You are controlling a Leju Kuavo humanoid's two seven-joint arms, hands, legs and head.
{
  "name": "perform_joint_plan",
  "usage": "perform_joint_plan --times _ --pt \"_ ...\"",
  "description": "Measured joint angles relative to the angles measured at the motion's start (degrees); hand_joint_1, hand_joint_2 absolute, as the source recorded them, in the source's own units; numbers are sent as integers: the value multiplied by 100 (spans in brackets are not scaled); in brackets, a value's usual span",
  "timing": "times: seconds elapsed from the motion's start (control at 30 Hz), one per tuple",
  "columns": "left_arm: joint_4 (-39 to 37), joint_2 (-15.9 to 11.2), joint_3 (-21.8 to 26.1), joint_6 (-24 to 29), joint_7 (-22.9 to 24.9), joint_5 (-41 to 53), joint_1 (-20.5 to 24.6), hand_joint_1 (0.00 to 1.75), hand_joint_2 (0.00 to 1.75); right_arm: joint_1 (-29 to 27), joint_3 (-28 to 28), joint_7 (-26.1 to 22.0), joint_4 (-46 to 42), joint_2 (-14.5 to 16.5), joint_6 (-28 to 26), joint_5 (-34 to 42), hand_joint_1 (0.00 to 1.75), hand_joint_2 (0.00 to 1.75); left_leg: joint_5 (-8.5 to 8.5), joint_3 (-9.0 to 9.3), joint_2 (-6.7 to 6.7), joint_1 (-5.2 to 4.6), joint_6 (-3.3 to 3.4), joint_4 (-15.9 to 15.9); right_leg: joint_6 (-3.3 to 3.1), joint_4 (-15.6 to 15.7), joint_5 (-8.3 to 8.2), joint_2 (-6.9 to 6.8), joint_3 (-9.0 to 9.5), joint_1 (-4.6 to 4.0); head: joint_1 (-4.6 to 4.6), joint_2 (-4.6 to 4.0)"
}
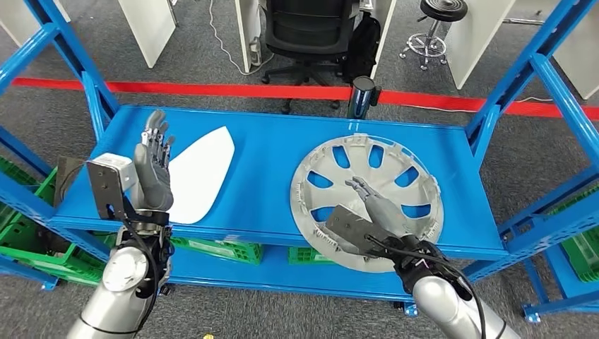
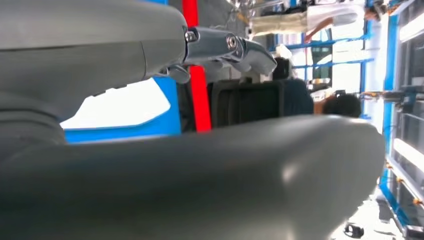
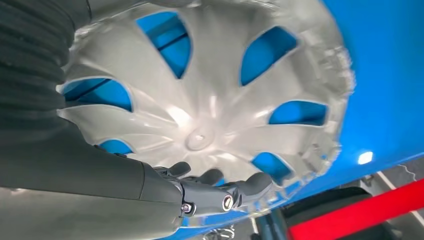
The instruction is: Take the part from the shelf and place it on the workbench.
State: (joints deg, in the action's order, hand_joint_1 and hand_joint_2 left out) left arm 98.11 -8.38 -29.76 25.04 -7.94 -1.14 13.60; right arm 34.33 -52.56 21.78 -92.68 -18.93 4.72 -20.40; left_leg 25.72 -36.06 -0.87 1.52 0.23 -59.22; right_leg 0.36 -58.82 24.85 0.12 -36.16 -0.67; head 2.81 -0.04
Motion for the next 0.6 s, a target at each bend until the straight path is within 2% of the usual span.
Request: perform_joint_plan --times 0.07,0.1,0.13,0.2,0.23,0.27,0.3,0.33,0.37,0.43,0.5,0.6 --pt "-5 -1 -6 5 -4 -12 -7 0 0 -3 1 4 10 20 -2 -15 0 175 14 -2 12 7 -60 2 -32 112 -36 -5 64 19 -5 0" --pt "-7 -3 -8 12 -12 -26 -4 0 0 0 1 8 13 31 -1 -29 0 175 81 -36 19 3 -79 -83 -52 172 -56 -10 110 35 -26 0" --pt "-8 -3 -8 22 -25 -41 -5 0 0 1 1 14 15 44 3 -45 0 175 197 -130 27 0 -92 -286 -73 225 -72 -16 152 50 -56 0" --pt "-8 -7 -7 46 -57 -63 -27 0 0 -10 -3 26 18 64 14 -64 0 175 499 -462 33 0 -109 -969 -100 239 -69 -17 170 46 -126 0" --pt "-8 -9 -4 58 -73 -67 -47 0 0 -22 -4 30 22 73 19 -65 0 175 592 -622 34 2 -119 -1277 -106 235 -65 -14 168 43 -155 0" --pt "-8 -13 -1 69 -86 -68 -64 0 0 -33 -4 30 28 83 20 -60 0 175 599 -710 38 2 -129 -1429 -106 229 -61 -10 166 42 -179 0" --pt "-8 -15 3 78 -98 -68 -71 0 0 -39 -4 23 37 95 20 -54 0 175 508 -689 44 3 -135 -1368 -101 218 -55 -6 165 43 -201 0" --pt "-8 -17 8 85 -108 -74 -68 0 0 -41 -4 11 45 113 19 -45 0 175 338 -552 54 8 -134 -1092 -86 194 -42 0 165 46 -223 0" --pt "-8 -18 13 92 -125 -90 -56 0 0 -40 -5 -4 52 135 18 -35 0 175 184 -361 63 13 -130 -716 -63 160 -22 5 160 49 -244 0" --pt "-7 -12 18 101 -173 -141 -17 0 0 -34 -8 -36 57 179 10 -13 0 175 38 -19 68 10 -99 -138 4 66 26 16 117 31 -275 0" --pt "-7 -3 20 103 -216 -185 11 0 0 -28 -15 -57 59 213 2 4 0 175 55 63 56 -10 -46 -34 61 20 36 20 78 20 -258 0" --pt "-6 5 24 119 -257 -203 28 0 0 -22 -22 -70 60 246 -7 15 0 175 27 58 45 4 28 -24 132 -76 104 18 12 41 -219 0"
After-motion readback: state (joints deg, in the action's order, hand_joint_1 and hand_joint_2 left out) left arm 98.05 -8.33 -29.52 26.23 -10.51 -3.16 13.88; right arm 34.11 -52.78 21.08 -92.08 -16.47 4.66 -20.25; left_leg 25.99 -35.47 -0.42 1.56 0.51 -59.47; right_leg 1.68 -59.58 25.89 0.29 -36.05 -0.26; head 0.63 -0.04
